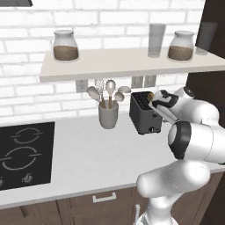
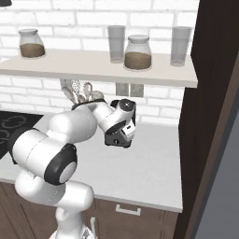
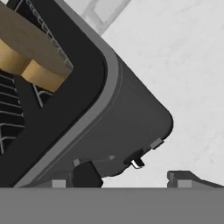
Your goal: Start the toaster. Once the lever pops up, take the bread to the plate on the dining counter.
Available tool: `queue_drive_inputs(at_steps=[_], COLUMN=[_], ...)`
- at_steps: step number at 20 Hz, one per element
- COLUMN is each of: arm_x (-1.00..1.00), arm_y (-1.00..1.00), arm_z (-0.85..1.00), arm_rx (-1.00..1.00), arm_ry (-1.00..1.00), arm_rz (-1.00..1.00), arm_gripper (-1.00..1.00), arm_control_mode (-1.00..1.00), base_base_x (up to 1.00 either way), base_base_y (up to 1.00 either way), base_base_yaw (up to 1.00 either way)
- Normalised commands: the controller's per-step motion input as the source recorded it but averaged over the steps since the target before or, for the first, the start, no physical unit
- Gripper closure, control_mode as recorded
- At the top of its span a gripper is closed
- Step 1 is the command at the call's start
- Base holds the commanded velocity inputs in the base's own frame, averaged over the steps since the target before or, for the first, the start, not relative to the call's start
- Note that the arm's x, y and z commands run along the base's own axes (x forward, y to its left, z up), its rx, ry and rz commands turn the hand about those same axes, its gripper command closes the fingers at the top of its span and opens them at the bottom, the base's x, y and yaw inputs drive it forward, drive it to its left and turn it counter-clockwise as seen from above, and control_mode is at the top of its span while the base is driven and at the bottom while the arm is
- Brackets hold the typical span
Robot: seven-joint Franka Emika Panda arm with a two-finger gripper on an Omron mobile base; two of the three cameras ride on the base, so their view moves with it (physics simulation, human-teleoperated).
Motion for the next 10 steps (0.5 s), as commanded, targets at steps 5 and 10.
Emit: queue_drive_inputs(at_steps=[5,10], arm_x=[0.02,0.0], arm_y=[0.0,0.0], arm_z=[-0.24,-0.37], arm_rx=[-0.03,-0.04], arm_ry=[-0.01,-0.05], arm_rz=[0.0,0.0], arm_gripper=[-1.0,-1.0], arm_control_mode=[-1.0,-1.0], base_base_x=[0.0,0.0], base_base_y=[0.0,0.0], base_base_yaw=[0.0,0.0])
